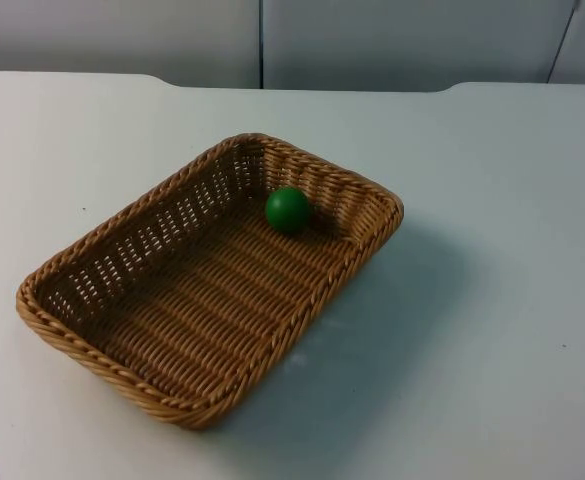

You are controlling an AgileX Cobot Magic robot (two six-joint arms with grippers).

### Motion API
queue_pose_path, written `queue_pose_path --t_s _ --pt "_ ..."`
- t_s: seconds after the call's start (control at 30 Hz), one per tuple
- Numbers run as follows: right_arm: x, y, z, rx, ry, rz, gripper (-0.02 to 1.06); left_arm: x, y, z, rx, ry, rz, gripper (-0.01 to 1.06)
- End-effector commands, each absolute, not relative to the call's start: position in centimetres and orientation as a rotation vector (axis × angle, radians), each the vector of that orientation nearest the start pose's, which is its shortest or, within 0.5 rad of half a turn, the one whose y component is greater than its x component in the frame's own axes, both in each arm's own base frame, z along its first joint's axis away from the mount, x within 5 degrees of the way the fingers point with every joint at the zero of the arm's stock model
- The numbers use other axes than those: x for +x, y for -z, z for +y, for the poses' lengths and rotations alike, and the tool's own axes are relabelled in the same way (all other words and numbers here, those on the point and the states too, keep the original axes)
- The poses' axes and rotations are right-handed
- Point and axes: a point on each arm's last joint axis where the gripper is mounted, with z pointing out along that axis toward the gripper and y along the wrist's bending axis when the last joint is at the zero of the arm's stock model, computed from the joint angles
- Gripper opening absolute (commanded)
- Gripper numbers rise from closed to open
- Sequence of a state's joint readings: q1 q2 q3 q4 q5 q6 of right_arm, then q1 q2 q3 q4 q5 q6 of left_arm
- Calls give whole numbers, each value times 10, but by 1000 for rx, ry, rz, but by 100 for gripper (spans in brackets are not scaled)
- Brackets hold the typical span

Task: Pick up the basket with the left hand and place the ball into the basket with the right hand.

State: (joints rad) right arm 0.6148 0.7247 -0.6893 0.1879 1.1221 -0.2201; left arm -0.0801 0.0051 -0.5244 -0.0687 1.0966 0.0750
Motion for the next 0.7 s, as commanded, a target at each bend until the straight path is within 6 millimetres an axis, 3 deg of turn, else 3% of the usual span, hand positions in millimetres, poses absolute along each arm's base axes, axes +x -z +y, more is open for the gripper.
queue_pose_path --t_s 0.0,0.23,0.43,0.57,0.67 --pt "72 -280 56 -886 -222 2607 0 -9 -282 -5 161 98 2038 0" --pt "58 -282 44 -818 -234 2566 0 -9 -282 -5 161 98 2038 0" --pt "49 -289 31 -586 -271 2450 0 -9 -282 -5 161 98 2038 0" --pt "40 -270 22 -422 -264 2374 0 -9 -282 -5 161 98 2038 0" --pt "33 -274 17 -369 -253 2318 0 -9 -282 -5 160 96 2038 0"
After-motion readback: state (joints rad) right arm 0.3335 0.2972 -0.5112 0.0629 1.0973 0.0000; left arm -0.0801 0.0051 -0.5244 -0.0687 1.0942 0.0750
